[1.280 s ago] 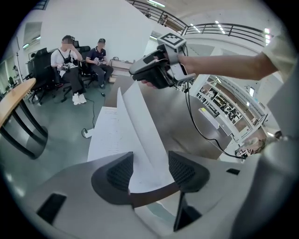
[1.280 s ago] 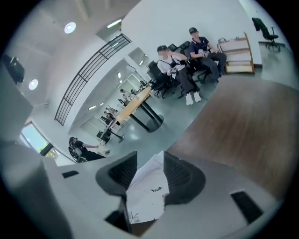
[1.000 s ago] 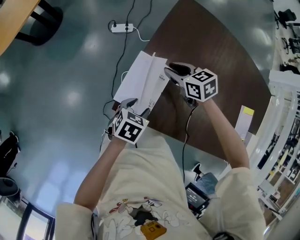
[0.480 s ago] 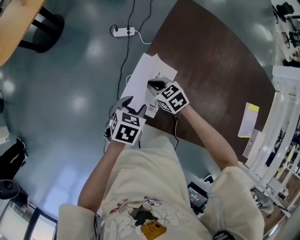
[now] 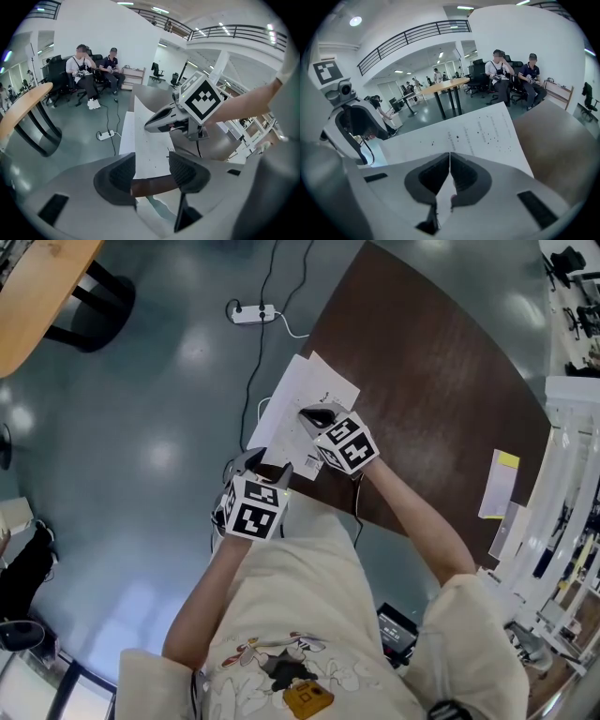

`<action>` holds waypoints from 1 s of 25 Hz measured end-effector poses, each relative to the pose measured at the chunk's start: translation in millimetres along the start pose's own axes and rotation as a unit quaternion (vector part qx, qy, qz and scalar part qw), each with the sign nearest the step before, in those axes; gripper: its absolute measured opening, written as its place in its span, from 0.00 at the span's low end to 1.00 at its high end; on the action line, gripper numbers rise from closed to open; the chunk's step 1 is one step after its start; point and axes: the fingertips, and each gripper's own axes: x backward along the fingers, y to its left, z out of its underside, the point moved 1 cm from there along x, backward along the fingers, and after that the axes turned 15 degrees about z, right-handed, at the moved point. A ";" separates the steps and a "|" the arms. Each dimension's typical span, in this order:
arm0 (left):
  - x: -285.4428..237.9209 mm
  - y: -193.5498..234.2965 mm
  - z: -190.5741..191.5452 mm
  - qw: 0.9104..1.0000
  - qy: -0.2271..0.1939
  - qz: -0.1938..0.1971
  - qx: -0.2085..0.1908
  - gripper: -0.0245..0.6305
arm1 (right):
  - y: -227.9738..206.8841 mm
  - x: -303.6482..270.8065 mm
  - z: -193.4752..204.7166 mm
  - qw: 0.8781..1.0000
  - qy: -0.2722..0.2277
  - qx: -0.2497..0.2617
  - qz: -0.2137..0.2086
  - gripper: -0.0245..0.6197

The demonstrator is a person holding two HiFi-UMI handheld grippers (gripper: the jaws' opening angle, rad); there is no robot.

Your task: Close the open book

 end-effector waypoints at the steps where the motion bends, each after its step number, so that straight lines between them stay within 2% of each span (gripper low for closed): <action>1: 1.1 0.2 -0.2 1.000 -0.001 0.000 0.000 0.39 | 2.0 1.6 -0.2 1.000 -0.001 -0.003 0.001 0.06; 10: 21.0 -6.1 -9.7 1.000 -0.029 -0.004 -0.011 0.39 | 24.7 35.9 -7.1 0.999 -0.024 -0.030 -0.003 0.06; 15: 19.6 -9.8 -4.4 1.000 -0.025 0.005 -0.014 0.39 | 24.9 50.9 -8.0 0.998 -0.032 -0.051 0.005 0.06; 18: 18.1 -15.5 0.6 1.000 -0.021 0.013 -0.020 0.39 | 21.3 61.7 -3.8 0.996 -0.039 -0.079 0.029 0.06; 21: 20.4 -21.2 3.7 0.999 -0.020 0.020 -0.027 0.37 | 14.3 79.5 -1.6 0.989 -0.052 -0.115 0.071 0.06; 25: 33.2 -20.6 -0.9 0.999 -0.036 0.015 -0.035 0.24 | 9.2 106.7 -2.6 0.977 -0.074 -0.154 0.126 0.05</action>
